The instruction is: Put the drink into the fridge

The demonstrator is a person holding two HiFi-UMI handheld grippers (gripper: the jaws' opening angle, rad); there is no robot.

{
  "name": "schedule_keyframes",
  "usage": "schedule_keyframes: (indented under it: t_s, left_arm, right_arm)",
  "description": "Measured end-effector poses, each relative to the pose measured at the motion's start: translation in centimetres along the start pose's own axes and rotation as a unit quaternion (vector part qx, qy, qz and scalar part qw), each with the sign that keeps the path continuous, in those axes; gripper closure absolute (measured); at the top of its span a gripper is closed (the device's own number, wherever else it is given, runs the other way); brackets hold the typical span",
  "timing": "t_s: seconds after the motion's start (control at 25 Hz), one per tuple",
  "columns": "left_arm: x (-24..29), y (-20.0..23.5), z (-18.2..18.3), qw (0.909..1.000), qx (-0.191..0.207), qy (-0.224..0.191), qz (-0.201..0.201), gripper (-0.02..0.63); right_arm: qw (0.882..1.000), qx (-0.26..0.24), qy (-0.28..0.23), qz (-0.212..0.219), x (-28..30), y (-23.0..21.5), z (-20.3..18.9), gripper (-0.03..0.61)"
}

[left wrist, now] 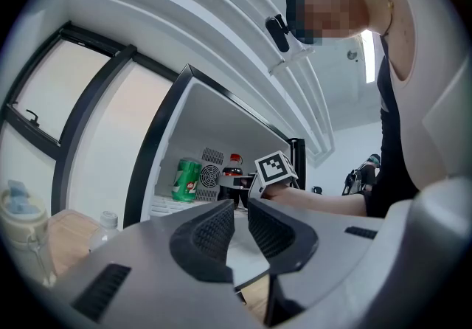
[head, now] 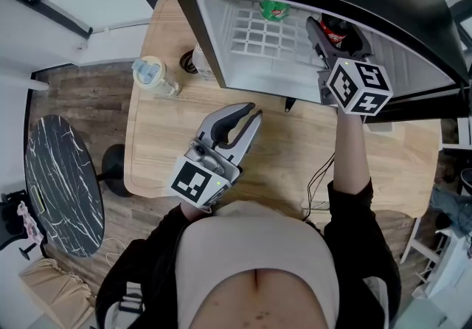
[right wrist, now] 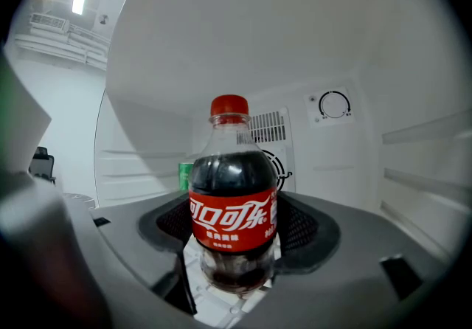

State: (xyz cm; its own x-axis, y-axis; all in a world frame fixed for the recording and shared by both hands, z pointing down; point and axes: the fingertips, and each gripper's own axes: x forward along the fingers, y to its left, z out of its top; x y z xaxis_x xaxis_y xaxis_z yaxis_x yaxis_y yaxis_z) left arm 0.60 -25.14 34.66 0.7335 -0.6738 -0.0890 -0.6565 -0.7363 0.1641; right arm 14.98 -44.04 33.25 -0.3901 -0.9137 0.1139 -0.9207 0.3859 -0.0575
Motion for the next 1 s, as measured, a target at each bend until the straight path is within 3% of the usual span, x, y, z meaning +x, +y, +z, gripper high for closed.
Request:
schedule_keyframes:
  t_s: [1.0]
  left_arm:
    - [0.02,-0.32,-0.30,0.9999,-0.004,0.009,-0.004,0.551]
  right_arm:
    - [1.000,0.004,-0.010,0.010,-0.76,0.32,0.17,0.253]
